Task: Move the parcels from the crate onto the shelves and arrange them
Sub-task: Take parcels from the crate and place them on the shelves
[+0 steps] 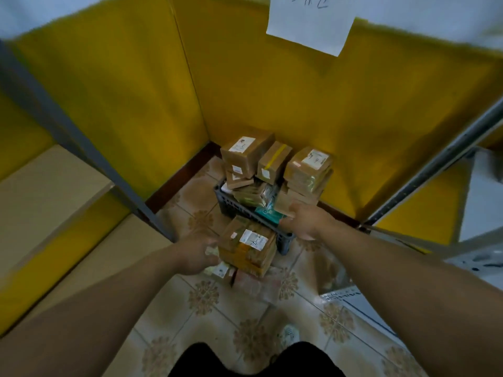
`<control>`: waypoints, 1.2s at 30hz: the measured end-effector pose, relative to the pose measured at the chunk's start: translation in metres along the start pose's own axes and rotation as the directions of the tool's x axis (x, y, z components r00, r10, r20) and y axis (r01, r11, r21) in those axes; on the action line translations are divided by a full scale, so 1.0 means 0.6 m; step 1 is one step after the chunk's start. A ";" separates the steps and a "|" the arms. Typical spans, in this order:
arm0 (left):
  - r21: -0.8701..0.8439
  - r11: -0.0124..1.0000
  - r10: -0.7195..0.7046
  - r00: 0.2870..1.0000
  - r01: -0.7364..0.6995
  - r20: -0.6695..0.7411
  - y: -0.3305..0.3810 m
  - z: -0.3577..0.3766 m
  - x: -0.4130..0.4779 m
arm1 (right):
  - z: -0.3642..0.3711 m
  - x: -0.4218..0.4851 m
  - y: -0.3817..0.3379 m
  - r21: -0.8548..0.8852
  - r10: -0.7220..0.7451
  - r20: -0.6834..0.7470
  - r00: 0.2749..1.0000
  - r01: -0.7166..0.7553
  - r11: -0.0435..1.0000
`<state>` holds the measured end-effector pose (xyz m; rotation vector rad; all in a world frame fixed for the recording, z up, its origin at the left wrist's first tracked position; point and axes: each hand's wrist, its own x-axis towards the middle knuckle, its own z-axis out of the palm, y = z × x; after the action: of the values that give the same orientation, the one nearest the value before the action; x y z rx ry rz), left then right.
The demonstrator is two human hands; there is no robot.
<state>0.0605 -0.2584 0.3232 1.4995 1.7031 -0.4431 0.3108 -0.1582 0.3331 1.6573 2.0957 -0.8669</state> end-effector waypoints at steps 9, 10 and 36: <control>0.094 0.994 0.033 0.987 -0.049 0.160 -0.064 -0.046 0.231 | 0.114 0.124 0.023 0.161 0.221 0.098 0.970 -0.235 0.959; 0.111 0.992 0.041 0.983 -0.062 0.177 -0.076 -0.044 0.264 | 0.136 0.136 0.021 0.205 0.267 0.108 0.958 -0.284 0.937; -0.474 0.849 -0.205 0.973 0.233 0.110 -0.245 0.239 0.854 | 0.609 0.658 0.070 0.842 0.618 0.260 0.742 -0.487 0.230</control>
<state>-0.0150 -0.0580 -0.1855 0.9252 1.7833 -0.1485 0.2048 -0.0882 -0.1913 2.7641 0.7593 -1.7453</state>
